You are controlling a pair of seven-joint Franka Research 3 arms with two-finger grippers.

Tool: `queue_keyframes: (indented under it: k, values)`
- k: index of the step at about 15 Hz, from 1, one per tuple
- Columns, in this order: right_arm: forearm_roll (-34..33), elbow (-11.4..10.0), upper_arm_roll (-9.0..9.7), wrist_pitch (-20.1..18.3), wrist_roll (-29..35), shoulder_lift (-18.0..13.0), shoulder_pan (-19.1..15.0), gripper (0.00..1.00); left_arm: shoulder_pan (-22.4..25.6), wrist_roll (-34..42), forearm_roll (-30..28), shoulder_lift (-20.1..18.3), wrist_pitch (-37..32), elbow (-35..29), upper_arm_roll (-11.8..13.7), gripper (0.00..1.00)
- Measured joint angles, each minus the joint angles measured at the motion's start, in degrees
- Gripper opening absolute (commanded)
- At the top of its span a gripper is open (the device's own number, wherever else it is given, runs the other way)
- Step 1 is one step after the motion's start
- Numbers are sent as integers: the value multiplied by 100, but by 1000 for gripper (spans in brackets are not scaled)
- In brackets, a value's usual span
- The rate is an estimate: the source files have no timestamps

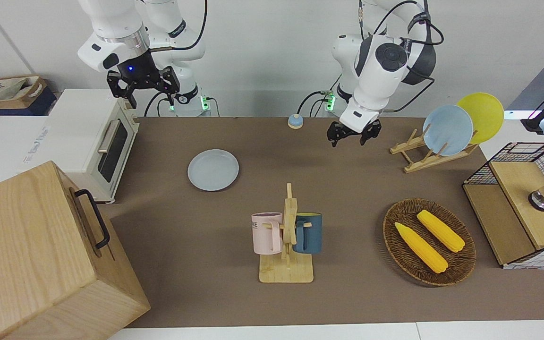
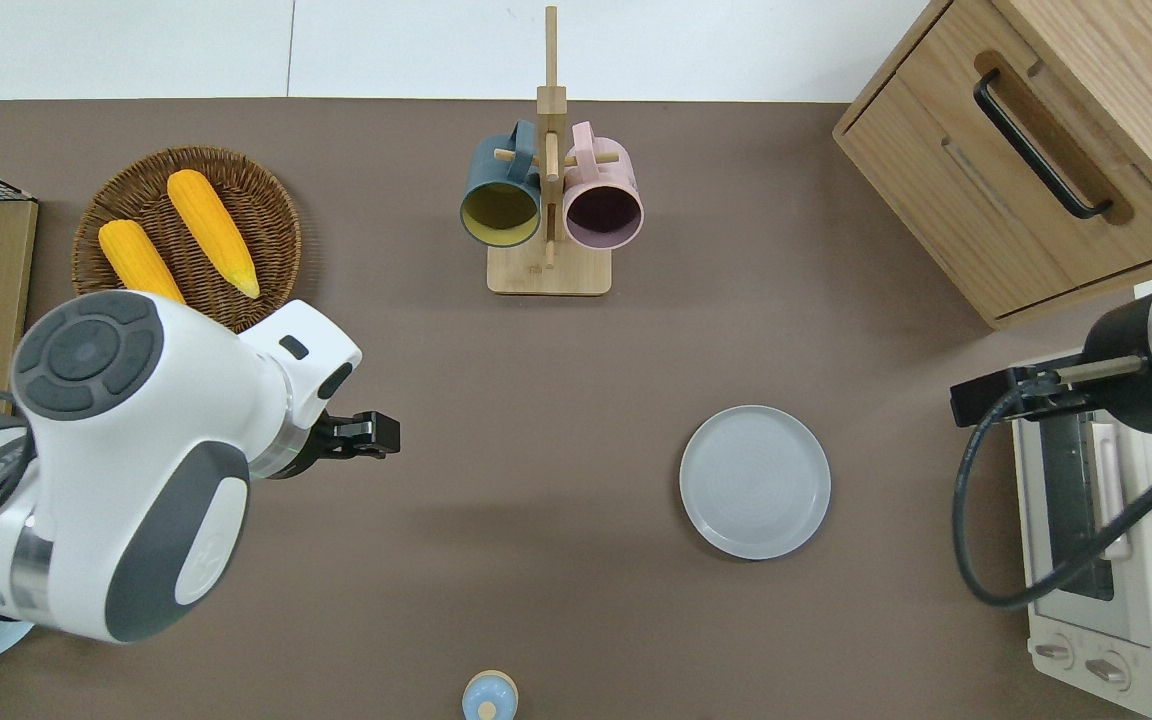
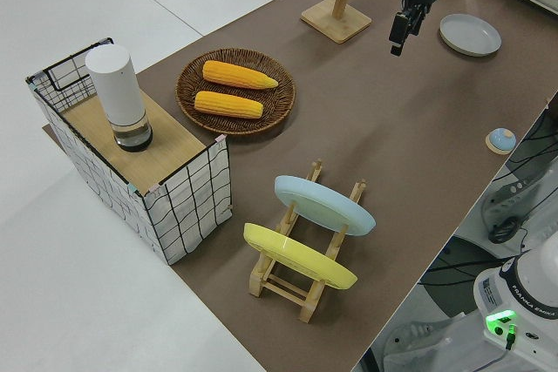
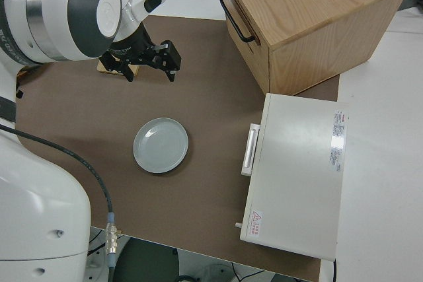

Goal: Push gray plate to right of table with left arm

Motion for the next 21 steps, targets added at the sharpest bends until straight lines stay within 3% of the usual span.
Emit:
queue_keyframes:
  k: [10,15,21]
  values:
    - [0,0,0,0,0,0,0,983,128,448,285,-82,-362,743,114,991]
    - [0,0,0,0,0,0,0,983,122,533,286,-91,-841,1404,38,991]
    - [0,0,0,0,0,0,0,983,119,555,286,-85,-960,1501,-17,991]
